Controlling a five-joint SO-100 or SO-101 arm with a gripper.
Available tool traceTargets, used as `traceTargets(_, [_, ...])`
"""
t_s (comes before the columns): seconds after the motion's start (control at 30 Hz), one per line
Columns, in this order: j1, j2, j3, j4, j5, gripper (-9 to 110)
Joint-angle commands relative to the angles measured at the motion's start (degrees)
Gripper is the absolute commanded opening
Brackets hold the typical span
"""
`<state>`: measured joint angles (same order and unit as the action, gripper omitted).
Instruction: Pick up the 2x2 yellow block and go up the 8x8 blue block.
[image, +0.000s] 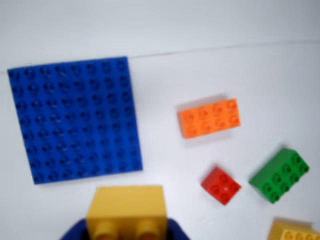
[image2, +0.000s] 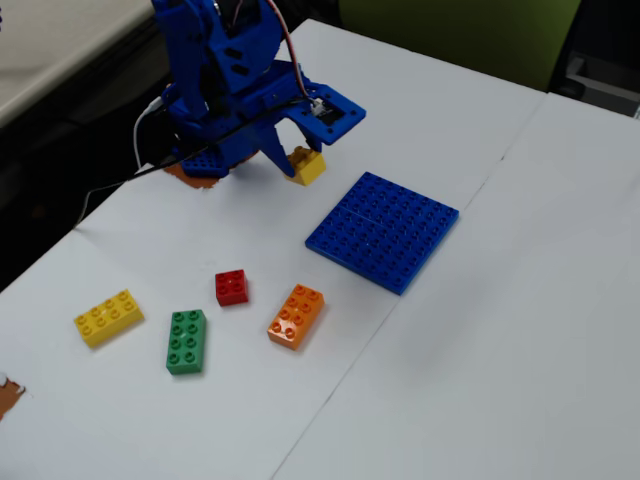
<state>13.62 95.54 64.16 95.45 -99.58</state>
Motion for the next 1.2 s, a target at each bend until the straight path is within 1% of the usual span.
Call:
traceTargets(0.0, [-5.2,-1.9,-3.1,-3.8,3.0,0])
traceTargets(0.07, [-7.7,-4.1,-3.5,-6.4,5.4,0])
traceTargets(0.23, [-11.6,-11.0,-9.1,-7.5,8.5,0])
traceTargets(0.5, [-15.6,-16.8,-9.6,-9.9,9.7,0])
traceTargets(0.8, [-16.5,-21.7,-12.7,-6.0,9.9,0])
traceTargets(1.17, [-15.5,-22.9,-17.8,-1.1,9.8,0])
